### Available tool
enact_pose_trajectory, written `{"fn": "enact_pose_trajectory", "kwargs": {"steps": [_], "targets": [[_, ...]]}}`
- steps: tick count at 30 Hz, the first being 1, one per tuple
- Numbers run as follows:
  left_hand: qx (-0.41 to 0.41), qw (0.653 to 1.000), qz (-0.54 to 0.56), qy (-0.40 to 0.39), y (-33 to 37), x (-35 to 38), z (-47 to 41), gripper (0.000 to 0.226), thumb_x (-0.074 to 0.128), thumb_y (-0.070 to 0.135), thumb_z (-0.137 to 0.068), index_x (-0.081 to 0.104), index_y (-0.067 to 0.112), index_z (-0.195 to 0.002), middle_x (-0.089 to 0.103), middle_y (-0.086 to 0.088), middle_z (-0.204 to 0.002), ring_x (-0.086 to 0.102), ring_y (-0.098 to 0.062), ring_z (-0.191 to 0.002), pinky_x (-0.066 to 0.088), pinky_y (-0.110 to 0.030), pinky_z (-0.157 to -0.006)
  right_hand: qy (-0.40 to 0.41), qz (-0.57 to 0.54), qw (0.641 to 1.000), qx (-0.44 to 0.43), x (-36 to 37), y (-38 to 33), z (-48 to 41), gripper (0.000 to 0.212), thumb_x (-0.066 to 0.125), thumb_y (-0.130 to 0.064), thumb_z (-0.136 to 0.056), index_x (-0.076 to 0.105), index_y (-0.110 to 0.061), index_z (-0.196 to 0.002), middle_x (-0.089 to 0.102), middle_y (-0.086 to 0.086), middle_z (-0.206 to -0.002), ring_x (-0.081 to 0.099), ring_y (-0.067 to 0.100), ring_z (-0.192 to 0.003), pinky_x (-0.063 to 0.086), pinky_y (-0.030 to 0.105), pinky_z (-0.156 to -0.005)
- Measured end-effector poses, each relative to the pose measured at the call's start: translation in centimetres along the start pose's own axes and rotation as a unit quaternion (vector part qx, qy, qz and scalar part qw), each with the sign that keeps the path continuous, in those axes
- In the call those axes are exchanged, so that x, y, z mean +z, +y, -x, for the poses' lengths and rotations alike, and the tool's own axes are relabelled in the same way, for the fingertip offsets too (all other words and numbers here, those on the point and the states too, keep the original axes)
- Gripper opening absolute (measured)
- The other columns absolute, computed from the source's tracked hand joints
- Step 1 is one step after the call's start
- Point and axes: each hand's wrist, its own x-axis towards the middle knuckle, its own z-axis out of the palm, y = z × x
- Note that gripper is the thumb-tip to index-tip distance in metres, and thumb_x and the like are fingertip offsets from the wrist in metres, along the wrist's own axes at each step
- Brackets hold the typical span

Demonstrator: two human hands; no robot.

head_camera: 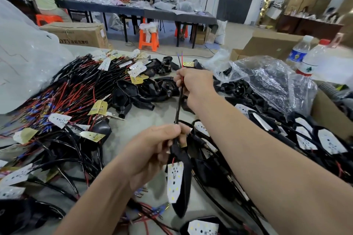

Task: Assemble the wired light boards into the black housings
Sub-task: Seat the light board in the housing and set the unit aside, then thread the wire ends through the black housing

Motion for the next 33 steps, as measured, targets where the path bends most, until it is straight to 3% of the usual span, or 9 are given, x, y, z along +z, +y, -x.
{"fn": "enact_pose_trajectory", "kwargs": {"steps": [4,8,11,15,19,23,27,30,33], "targets": [[-0.091,0.978,-0.185,-0.043,-0.6,-0.9,0.1,0.024,0.067,0.034,-0.084,0.084,0.018,-0.087,0.077,-0.001,-0.105,0.072,-0.020,-0.102,0.053,-0.025,-0.080,-0.046,0.094,0.994,0.035,-1.6,3.4,0.7,0.013,0.059,0.005,-0.091,0.067,0.002,-0.082,0.064,0.011,-0.064,0.047,0.007,-0.034,0.036,0.018,-0.035],[-0.104,0.955,-0.173,0.219,-1.4,-1.0,-2.0,0.035,0.066,0.040,-0.096,0.081,0.010,-0.086,0.081,-0.005,-0.093,0.072,-0.008,-0.061,0.050,-0.016,-0.047,-0.125,0.196,0.972,-0.018,-2.7,7.2,2.3,0.028,0.051,0.000,-0.094,0.064,-0.007,-0.070,0.066,0.011,-0.061,0.050,0.012,-0.037,0.038,0.022,-0.040],[0.011,0.923,-0.129,0.363,-1.5,-2.3,-3.0,0.020,0.067,0.025,-0.095,0.077,0.009,-0.089,0.080,-0.004,-0.084,0.070,-0.007,-0.057,0.052,-0.016,-0.048,-0.151,0.279,0.945,-0.078,-3.0,8.0,2.9,0.028,0.054,-0.009,-0.092,0.066,-0.011,-0.067,0.071,0.007,-0.061,0.062,0.019,-0.044,0.044,0.026,-0.048],[0.079,0.939,-0.100,0.320,-1.1,-3.8,-2.6,0.014,0.068,0.014,-0.096,0.081,0.013,-0.094,0.076,-0.001,-0.081,0.062,-0.011,-0.074,0.050,-0.023,-0.069,-0.191,0.394,0.890,-0.125,-3.0,7.8,4.4,0.025,0.057,-0.018,-0.091,0.069,-0.010,-0.071,0.074,0.001,-0.063,0.069,0.017,-0.050,0.052,0.026,-0.049],[0.083,0.939,-0.071,0.325,-1.0,-4.3,-2.9,0.012,0.070,0.008,-0.094,0.080,0.014,-0.095,0.072,-0.001,-0.083,0.055,-0.011,-0.074,0.044,-0.022,-0.070,-0.230,0.469,0.835,-0.173,-3.1,7.0,5.3,0.024,0.057,-0.018,-0.093,0.073,-0.011,-0.076,0.075,0.006,-0.071,0.072,0.023,-0.066,0.060,0.038,-0.065],[0.082,0.941,-0.106,0.309,-1.3,-4.5,-3.3,0.010,0.070,0.012,-0.095,0.080,0.012,-0.093,0.079,-0.006,-0.087,0.063,-0.008,-0.064,0.045,-0.025,-0.067,-0.131,0.471,0.833,-0.258,-4.7,3.7,3.8,0.022,0.061,-0.020,-0.091,0.077,-0.024,-0.076,0.062,-0.015,-0.052,0.058,0.002,-0.052,0.046,0.013,-0.055],[0.086,0.935,-0.144,0.311,-1.7,-4.4,-3.8,0.010,0.071,0.004,-0.092,0.079,0.010,-0.093,0.079,-0.011,-0.084,0.060,-0.009,-0.060,0.047,-0.025,-0.065,-0.083,0.539,0.805,-0.236,-8.8,-1.4,-0.5,0.023,0.057,-0.021,-0.097,0.078,-0.019,-0.088,0.074,-0.006,-0.076,0.061,0.007,-0.055,0.046,0.016,-0.047],[0.085,0.935,-0.174,0.298,-2.3,-3.8,-4.2,0.012,0.070,0.001,-0.092,0.079,0.008,-0.096,0.077,-0.007,-0.075,0.056,-0.008,-0.057,0.047,-0.022,-0.062,-0.029,0.621,0.769,-0.147,-12.9,-3.1,-5.0,0.029,0.053,-0.018,-0.099,0.074,0.000,-0.109,0.074,0.018,-0.107,0.070,0.031,-0.096,0.060,0.043,-0.085],[0.086,0.932,-0.199,0.292,-2.9,-3.2,-4.4,0.017,0.070,-0.001,-0.092,0.080,0.012,-0.094,0.077,-0.007,-0.074,0.058,-0.004,-0.057,0.048,-0.015,-0.058,-0.021,0.592,0.805,-0.039,-16.8,-3.3,-7.7,0.033,0.056,-0.005,-0.096,0.065,0.006,-0.125,0.066,0.021,-0.131,0.060,0.036,-0.125,0.047,0.048,-0.109]]}}
